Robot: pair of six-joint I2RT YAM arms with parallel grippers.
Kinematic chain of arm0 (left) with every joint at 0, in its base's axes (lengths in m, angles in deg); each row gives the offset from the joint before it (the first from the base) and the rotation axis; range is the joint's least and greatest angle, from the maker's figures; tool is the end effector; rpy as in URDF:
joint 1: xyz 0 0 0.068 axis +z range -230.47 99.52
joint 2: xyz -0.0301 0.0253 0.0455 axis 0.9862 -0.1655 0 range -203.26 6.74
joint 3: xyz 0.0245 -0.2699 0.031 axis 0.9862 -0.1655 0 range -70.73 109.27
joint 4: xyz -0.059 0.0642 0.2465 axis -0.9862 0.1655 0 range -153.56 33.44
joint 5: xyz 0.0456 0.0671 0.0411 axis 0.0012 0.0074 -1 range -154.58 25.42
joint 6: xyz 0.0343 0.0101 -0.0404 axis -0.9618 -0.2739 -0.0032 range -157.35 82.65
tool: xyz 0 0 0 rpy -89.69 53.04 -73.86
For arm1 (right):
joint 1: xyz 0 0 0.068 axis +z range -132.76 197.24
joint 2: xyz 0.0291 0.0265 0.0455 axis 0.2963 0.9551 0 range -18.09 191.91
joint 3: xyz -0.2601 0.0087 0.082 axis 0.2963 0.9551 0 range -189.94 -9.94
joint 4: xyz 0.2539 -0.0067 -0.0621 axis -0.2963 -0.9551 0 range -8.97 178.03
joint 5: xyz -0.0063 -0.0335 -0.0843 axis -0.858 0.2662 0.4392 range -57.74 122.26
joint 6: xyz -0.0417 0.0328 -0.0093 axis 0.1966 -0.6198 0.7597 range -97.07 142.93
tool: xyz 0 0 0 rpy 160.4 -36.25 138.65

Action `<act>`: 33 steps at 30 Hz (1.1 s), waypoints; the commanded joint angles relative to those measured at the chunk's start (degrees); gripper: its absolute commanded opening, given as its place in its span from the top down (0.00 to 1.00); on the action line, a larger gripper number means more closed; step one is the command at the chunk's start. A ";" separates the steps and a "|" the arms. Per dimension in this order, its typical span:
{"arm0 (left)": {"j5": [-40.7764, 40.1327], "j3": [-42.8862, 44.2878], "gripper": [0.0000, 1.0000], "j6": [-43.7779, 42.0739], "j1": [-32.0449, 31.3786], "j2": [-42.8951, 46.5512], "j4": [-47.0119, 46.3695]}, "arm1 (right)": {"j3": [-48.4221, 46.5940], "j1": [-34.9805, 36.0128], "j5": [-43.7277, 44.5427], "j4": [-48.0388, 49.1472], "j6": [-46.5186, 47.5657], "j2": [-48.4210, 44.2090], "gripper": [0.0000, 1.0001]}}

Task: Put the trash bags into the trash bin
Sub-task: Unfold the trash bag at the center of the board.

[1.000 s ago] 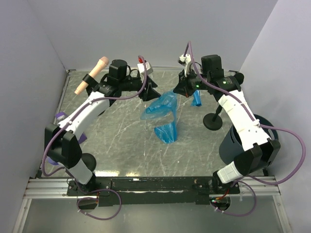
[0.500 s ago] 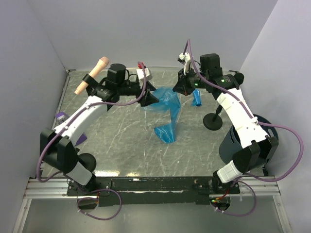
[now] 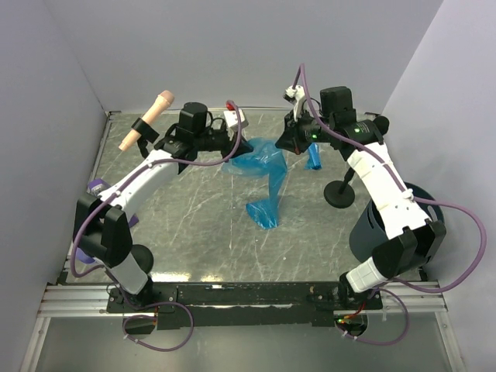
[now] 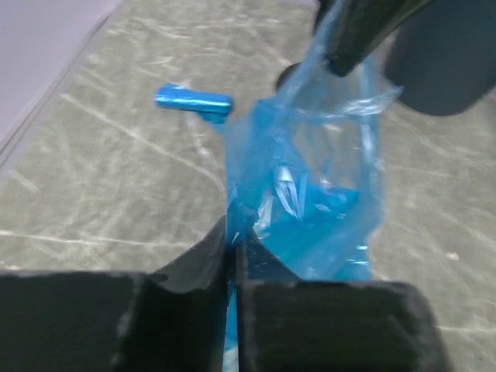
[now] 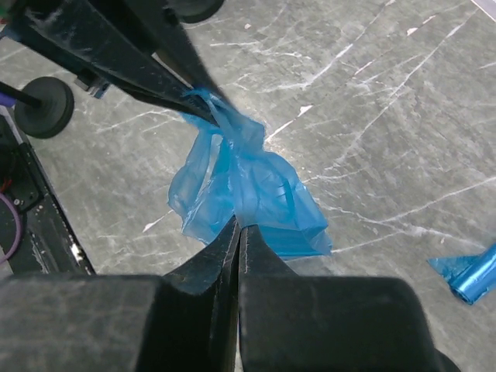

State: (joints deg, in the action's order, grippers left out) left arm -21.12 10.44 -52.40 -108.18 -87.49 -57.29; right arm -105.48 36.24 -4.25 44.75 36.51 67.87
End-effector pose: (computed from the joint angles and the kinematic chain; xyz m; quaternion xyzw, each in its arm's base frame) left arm 0.3303 -0.2011 0.3467 0.4757 0.6276 -0.3594 0.5007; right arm 0.2941 0.1238 0.4201 -0.3768 0.7622 0.2971 0.4345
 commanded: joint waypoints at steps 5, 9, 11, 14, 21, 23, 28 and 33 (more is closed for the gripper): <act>13.30 7.95 0.99 6.06 2.12 -0.95 7.45 | -0.16 0.42 12.60 0.31 6.27 -2.37 0.99; 18.84 10.24 0.99 17.65 3.97 -2.18 4.91 | -1.48 1.65 10.06 0.05 12.50 -3.25 0.64; 22.17 10.85 0.99 22.58 4.50 -2.97 3.33 | -3.41 3.05 7.17 -1.18 16.98 -3.51 0.59; 25.00 10.16 0.99 28.65 4.59 -3.24 -0.54 | -4.91 5.33 6.28 -1.71 22.09 -4.21 0.57; 28.61 7.17 0.99 36.76 5.20 -2.45 -7.04 | 12.66 8.15 9.35 16.13 24.91 -15.37 0.34; 28.70 7.08 1.00 35.27 5.20 -1.92 -6.35 | 11.71 8.68 10.75 13.50 24.56 -13.72 0.31; 23.61 7.08 0.99 28.42 5.20 0.19 0.41 | 10.21 9.03 19.01 16.56 15.44 -10.46 0.24; 19.04 6.29 0.99 26.56 5.20 2.74 0.16 | 9.24 9.12 17.45 15.96 4.55 -7.03 0.12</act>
State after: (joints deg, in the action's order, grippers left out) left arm 1.37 16.86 -23.24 -103.15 -89.72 -56.66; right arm -94.25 45.07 12.05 58.30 51.44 58.86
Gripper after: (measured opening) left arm 0.012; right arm 0.848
